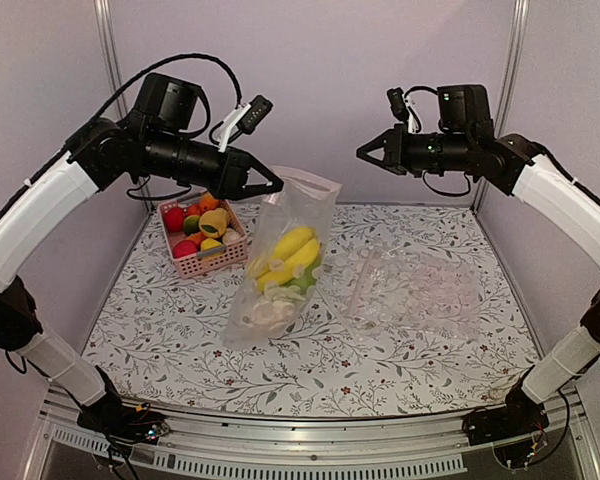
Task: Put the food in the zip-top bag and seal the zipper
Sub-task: Adjust the zipper food storage bag at the center of the board.
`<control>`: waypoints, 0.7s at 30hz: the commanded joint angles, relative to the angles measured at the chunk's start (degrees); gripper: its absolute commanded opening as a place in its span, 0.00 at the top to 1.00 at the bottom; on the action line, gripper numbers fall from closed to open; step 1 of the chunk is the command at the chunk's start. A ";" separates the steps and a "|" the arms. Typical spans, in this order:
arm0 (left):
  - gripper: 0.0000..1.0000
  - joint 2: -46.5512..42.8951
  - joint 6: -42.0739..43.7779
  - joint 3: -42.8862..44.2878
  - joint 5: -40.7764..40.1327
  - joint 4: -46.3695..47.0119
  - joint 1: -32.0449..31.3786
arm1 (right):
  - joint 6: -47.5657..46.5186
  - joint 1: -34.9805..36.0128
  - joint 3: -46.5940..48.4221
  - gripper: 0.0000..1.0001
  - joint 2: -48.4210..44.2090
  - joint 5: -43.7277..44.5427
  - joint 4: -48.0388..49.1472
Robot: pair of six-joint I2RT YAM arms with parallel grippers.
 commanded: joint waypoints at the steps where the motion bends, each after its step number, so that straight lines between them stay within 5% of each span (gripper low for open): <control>1: 1.00 -1.42 3.01 -6.57 4.53 -2.03 0.85 | -3.27 -0.03 -1.65 0.89 -3.69 4.37 -1.83; 10: 1.00 -3.18 5.06 -14.81 10.17 -4.42 0.77 | -5.81 0.71 -5.22 0.38 -1.23 2.57 -9.40; 21: 1.00 -3.57 5.33 -13.96 10.15 -4.68 0.76 | -5.27 3.25 -9.36 0.29 2.84 -1.00 -11.66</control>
